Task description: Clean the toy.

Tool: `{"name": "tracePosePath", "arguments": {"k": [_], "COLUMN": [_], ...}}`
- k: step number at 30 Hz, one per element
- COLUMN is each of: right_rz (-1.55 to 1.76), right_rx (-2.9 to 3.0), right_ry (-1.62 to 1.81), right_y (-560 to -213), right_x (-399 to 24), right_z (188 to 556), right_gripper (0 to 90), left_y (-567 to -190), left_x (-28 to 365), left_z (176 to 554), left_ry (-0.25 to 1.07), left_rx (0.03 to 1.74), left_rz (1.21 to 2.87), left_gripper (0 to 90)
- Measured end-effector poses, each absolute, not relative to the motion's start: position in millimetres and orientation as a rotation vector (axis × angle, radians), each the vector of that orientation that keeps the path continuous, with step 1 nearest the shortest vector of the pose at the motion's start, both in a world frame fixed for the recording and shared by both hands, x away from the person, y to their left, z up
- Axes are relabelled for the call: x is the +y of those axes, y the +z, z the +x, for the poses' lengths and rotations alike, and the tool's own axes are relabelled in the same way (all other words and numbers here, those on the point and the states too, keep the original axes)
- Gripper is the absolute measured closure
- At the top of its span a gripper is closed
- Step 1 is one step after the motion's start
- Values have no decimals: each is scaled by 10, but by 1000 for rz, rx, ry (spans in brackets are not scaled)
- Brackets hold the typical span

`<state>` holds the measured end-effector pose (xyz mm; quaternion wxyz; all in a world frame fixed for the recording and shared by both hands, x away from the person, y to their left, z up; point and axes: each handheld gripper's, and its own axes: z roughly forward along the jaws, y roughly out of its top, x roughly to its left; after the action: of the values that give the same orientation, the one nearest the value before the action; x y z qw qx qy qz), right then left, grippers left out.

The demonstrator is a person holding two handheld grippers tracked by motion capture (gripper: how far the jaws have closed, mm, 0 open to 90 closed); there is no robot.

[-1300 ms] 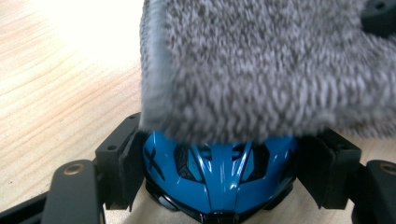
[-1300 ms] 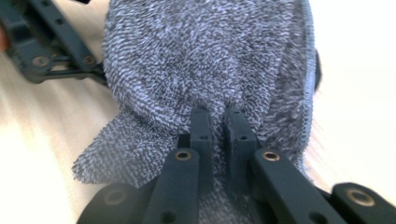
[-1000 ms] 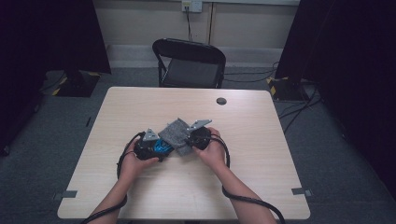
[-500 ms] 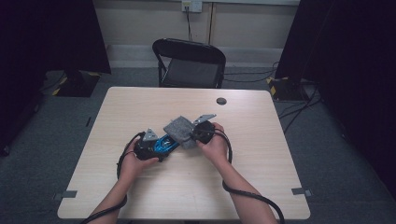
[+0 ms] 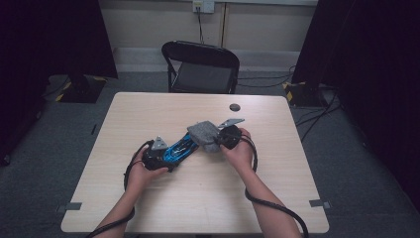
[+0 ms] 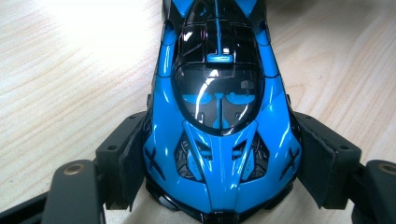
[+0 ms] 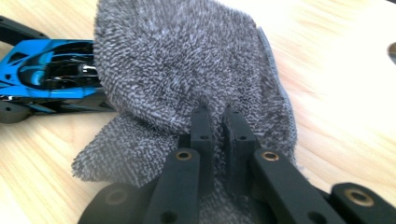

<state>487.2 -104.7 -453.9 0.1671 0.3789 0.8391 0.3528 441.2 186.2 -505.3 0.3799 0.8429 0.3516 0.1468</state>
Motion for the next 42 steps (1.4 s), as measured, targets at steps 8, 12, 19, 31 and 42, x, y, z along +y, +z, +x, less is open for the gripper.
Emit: {"name": "tracePosePath", "arguments": {"k": [8, 12, 19, 31, 42], "right_rz": [1131, 1122, 1061, 934, 833], "right_rx": [2327, 2291, 2276, 2358, 2436], "right_ry": [1039, 1070, 1143, 1224, 1247], "right_y": [-4432, -4322, -4146, -4194, -4341], "right_x": [-1278, -1345, -1292, -818, -460], "right_z": [4862, 4836, 4745, 4545, 4384], "right_gripper": [846, 845, 845, 844, 837], "left_y": [-5054, -5054, -5054, -5055, -5053], "left_x": [1862, 1862, 1862, 1861, 1863], "left_z": [4412, 4412, 4412, 4411, 4412], "left_ry": [375, 375, 376, 373, 375], "left_rx": [898, 898, 897, 900, 898], "left_rz": [2151, 2151, 2151, 2149, 2153], "left_gripper": [257, 257, 257, 257, 257]}}
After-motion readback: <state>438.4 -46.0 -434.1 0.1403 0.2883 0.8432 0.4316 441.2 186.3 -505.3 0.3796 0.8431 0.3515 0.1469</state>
